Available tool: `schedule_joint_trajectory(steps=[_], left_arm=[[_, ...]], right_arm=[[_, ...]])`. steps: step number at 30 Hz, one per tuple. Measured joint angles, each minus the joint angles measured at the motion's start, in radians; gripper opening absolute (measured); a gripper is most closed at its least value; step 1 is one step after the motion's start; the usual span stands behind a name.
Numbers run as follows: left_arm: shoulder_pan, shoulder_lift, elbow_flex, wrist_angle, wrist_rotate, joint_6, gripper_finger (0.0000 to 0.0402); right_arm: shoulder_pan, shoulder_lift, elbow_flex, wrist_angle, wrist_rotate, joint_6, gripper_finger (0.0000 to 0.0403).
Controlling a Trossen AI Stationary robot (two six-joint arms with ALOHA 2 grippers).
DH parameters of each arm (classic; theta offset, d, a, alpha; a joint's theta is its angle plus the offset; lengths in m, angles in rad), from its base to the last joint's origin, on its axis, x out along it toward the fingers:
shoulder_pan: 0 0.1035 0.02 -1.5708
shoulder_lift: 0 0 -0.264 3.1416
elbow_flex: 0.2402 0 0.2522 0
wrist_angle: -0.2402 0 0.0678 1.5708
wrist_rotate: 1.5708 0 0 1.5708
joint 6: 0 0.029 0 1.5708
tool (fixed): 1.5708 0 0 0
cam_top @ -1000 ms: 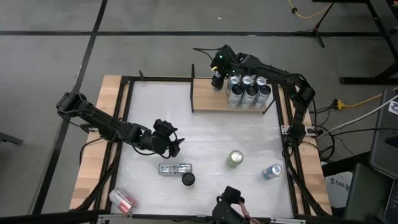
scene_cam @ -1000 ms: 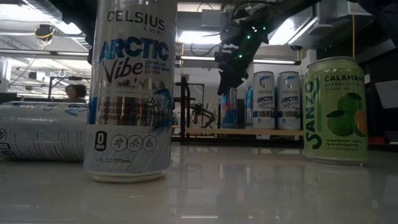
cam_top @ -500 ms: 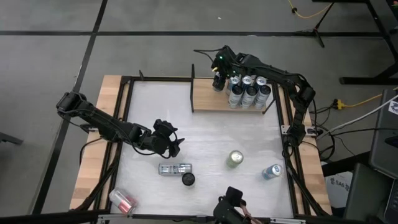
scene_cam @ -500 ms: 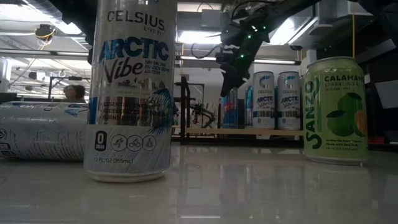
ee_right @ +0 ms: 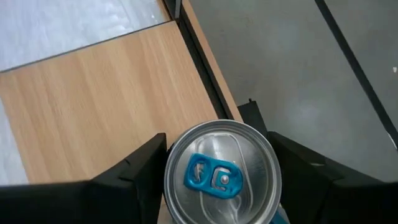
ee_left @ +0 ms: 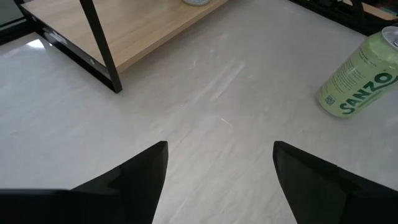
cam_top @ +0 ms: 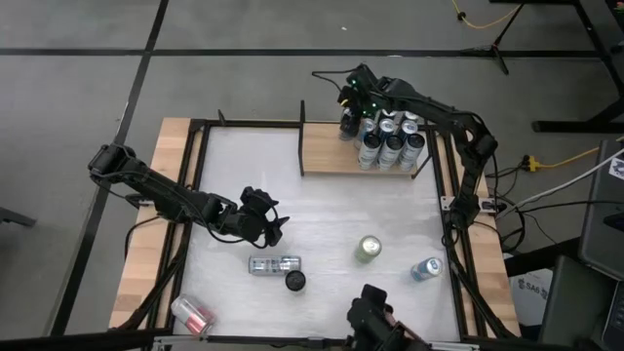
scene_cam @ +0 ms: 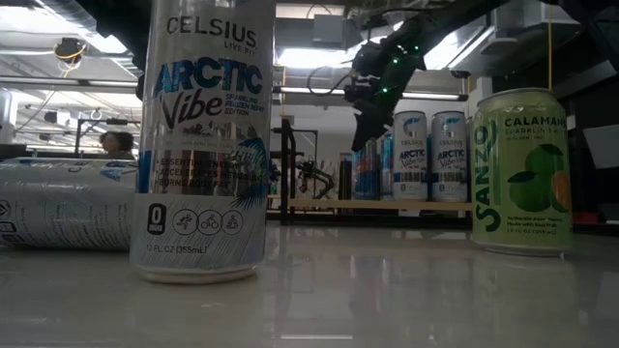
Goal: Place canned beverage on shelf
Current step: Put the blue soda can on the shelf aligned with the other blue soda cans
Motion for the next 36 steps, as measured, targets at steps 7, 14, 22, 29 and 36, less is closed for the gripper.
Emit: schedule_joint_trajectory(steps=[7,14,22,29,36], left_arm=[[0.001,0.000,0.000,0.000,0.000,0.000,0.0283],[0.001,0.000,0.000,0.000,0.000,0.000,0.0283],[0.001,0.000,0.000,0.000,0.000,0.000,0.0283],[0.001,0.000,0.000,0.000,0.000,0.000,0.0283],[0.001,0.000,0.000,0.000,0.000,0.000,0.0283]], right_arm=[[-0.035,0.000,0.000,-0.004,-0.071,-0.057,0.0238],[-0.032,0.000,0.000,-0.004,-0.071,-0.107,0.0238],[-0.032,0.000,0.000,-0.002,-0.069,-0.106,0.0239],[-0.032,0.000,-0.001,0.000,-0.069,-0.106,0.0239],[-0.032,0.003,-0.003,-0.006,-0.068,-0.105,0.0283]])
